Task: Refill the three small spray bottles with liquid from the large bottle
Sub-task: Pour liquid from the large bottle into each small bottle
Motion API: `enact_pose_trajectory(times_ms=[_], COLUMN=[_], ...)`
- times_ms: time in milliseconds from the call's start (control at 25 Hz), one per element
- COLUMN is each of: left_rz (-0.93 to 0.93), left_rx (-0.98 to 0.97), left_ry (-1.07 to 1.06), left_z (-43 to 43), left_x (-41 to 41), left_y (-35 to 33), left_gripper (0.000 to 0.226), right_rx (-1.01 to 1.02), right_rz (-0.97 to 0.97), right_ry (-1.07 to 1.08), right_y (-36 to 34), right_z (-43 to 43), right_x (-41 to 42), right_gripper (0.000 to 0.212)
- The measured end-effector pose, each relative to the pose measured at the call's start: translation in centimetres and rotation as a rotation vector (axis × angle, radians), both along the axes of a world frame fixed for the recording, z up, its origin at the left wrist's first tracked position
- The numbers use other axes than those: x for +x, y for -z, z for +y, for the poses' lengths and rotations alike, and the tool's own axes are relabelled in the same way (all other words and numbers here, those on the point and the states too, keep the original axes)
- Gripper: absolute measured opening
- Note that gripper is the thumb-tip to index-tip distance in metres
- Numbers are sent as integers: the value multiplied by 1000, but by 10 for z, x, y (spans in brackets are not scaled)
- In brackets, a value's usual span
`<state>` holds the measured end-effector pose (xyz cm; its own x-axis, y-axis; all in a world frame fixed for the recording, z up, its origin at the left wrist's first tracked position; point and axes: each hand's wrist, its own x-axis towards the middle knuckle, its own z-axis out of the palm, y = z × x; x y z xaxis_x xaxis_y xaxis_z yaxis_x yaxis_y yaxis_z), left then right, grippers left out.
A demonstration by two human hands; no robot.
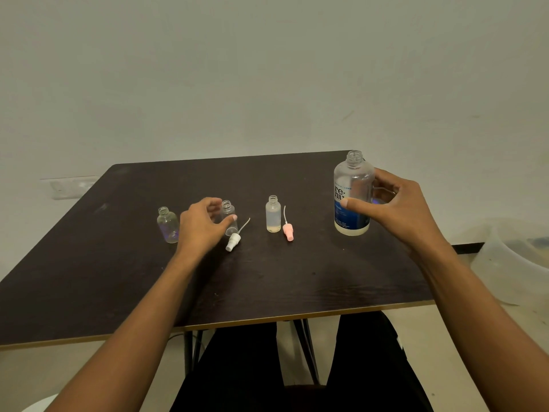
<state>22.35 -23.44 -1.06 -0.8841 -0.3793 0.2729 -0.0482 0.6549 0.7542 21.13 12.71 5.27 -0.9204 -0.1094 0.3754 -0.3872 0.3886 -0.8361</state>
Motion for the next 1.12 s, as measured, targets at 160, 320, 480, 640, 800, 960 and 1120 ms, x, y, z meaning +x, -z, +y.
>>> enact_pose_trajectory(times_ms=[160,320,480,640,800,960,1120], left_rz=[-19,-10,84,209,288,296,287], left_rx=[17,1,9,55,126,154,187], left_ry=[-39,-55,-62,20,121,205,294], left_z=[1,2,5,21,46,66,86], left_x=[-3,-1,3,12,20,27,32], left_y=[6,1,-27,-63,-85,-88,-81], left_gripper=[41,36,35,32,31,31,34], right_rx=[3,-2,-7,-2,16,79,210], right_rz=[-14,-7,11,43,75,133,270], right_ry=[-5,-3,5,6,19,45,78], right_y=[4,3,-6,-18,-25,-30,-33], right_z=[3,2,0,-2,-4,-6,-14], right_x=[-1,0,0,-1,-2,-1,-2], right_gripper=[70,63,56,55,59,63,71])
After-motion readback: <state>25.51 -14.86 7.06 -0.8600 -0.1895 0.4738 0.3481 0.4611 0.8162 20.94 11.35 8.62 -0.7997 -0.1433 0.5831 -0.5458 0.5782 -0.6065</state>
